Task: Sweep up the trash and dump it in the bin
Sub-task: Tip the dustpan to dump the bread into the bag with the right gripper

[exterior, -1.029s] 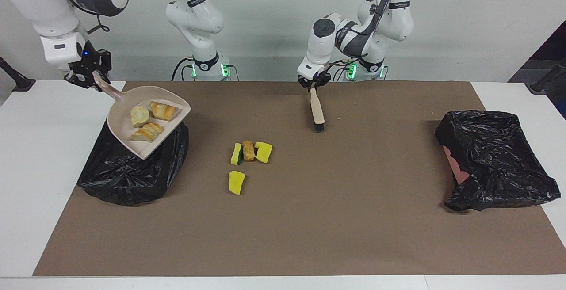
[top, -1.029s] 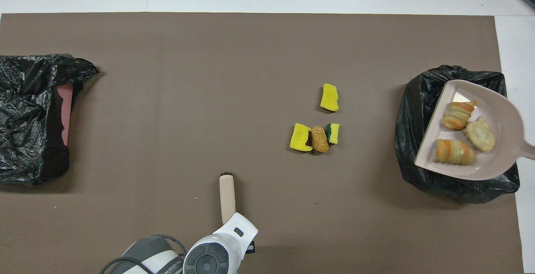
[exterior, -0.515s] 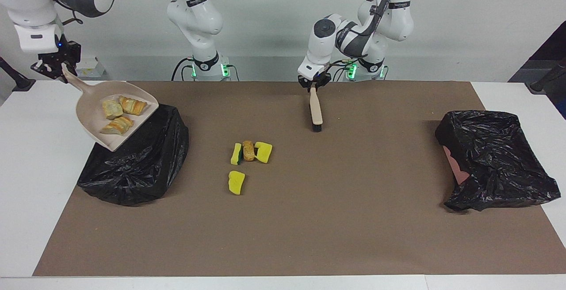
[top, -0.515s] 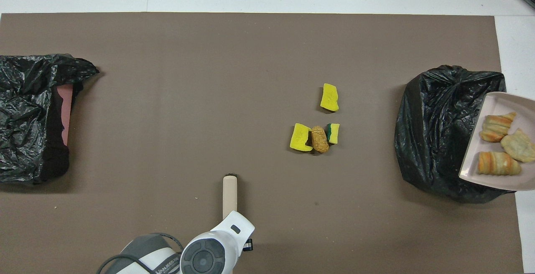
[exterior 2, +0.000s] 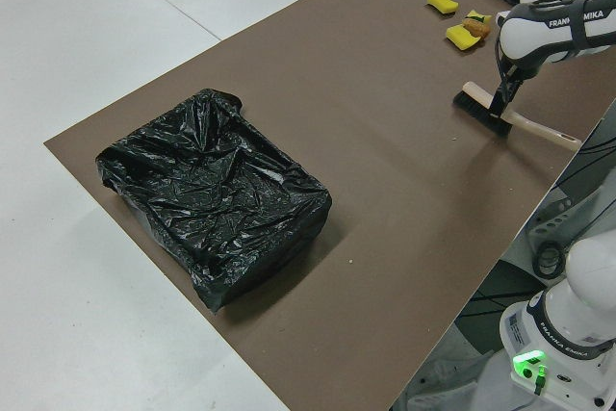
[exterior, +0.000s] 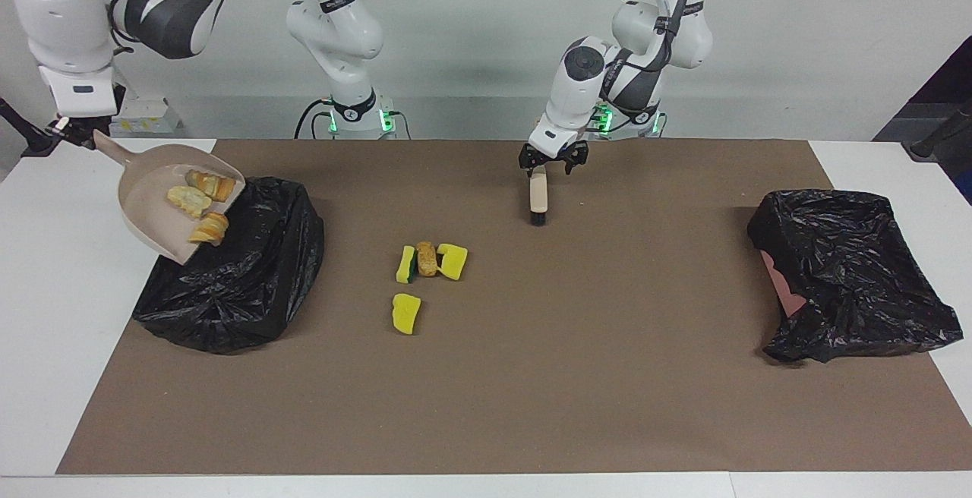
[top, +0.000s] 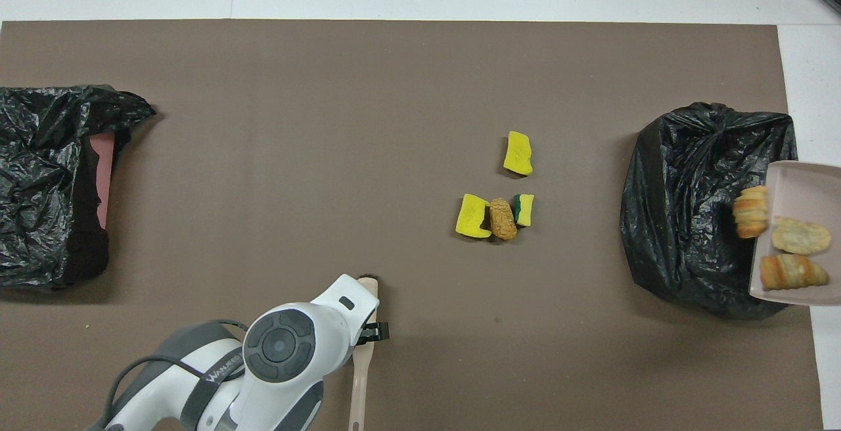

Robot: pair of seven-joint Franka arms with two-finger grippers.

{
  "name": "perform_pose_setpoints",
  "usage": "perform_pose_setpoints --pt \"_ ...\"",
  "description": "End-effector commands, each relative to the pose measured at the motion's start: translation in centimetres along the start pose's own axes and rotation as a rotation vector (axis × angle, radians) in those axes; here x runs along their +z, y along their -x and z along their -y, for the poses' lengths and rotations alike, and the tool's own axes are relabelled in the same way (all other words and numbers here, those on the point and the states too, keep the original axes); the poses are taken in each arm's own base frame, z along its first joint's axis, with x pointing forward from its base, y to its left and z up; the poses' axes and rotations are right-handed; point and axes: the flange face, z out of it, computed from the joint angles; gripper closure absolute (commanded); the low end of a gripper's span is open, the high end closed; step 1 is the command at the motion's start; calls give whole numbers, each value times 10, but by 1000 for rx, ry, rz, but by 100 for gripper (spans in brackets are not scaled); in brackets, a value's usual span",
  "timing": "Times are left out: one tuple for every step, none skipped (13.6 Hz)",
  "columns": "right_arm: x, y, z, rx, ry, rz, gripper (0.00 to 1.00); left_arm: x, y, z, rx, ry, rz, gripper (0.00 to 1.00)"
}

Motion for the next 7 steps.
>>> perform_pose_setpoints --pt "-6 -11 -2 -86 21 82 100 -33 -40 12 34 -37 -2 0" --pt "-13 -18 -5 -121 32 128 100 -48 -56 21 53 -28 -11 0" --pt "-18 -21 -6 -149 41 174 100 -64 -69 29 60 -15 -25 0" --pt "-21 -24 -9 -170 45 208 100 -82 -84 40 59 3 -51 0" --pt "-24 -23 -10 -175 38 231 100 -101 -97 51 65 12 -66 0" --pt "-30 -23 -10 -173 26 244 100 -121 -110 63 87 12 -70 0" --pt "-40 -22 -9 -162 13 251 100 -140 -119 77 115 12 -69 0"
